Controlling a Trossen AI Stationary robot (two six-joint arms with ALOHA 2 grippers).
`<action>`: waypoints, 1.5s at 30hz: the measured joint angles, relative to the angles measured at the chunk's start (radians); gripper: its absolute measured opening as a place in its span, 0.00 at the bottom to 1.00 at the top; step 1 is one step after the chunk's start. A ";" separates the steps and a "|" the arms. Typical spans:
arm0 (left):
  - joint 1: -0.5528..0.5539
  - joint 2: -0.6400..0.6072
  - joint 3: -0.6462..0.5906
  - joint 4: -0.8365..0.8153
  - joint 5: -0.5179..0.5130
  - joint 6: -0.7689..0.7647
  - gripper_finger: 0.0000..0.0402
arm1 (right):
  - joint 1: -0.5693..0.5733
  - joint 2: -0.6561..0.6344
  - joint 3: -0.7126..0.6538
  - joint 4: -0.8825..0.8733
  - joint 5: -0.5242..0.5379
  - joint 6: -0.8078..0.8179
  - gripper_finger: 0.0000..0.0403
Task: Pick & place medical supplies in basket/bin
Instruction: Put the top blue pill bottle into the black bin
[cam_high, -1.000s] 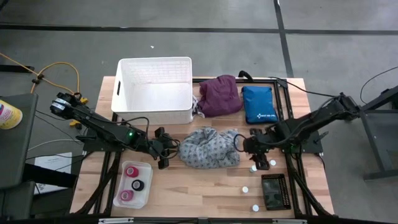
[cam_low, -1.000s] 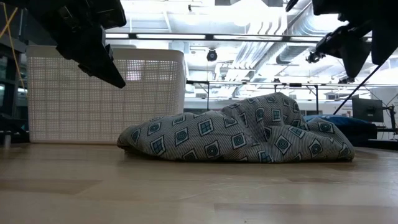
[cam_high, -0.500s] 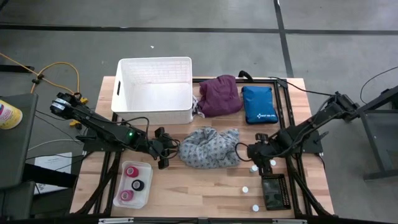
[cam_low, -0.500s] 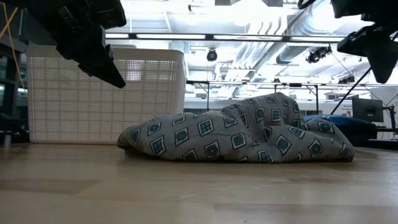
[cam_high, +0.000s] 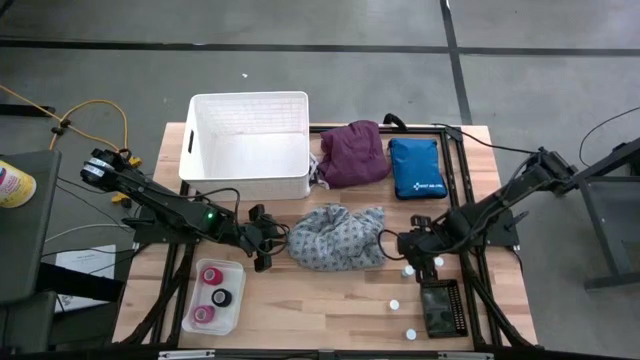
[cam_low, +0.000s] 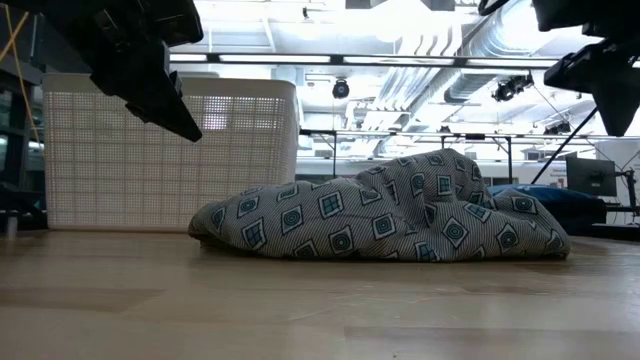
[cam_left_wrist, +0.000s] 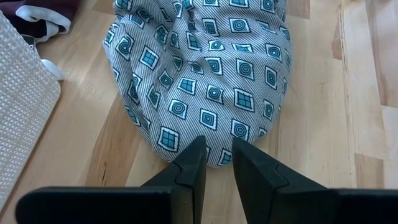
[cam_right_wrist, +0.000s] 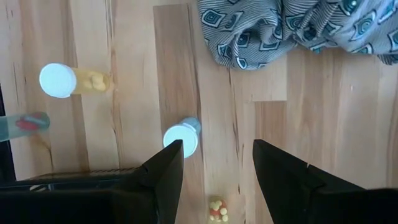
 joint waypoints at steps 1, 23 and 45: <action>0.000 0.000 0.000 0.000 0.000 0.000 0.18 | 0.005 0.000 -0.006 0.011 0.004 0.001 0.45; 0.000 0.000 0.000 0.001 0.000 0.000 0.18 | 0.110 0.000 -0.115 0.160 0.087 0.107 0.45; 0.000 0.000 0.000 0.001 0.000 0.000 0.18 | 0.186 0.109 -0.124 0.193 0.125 0.096 0.45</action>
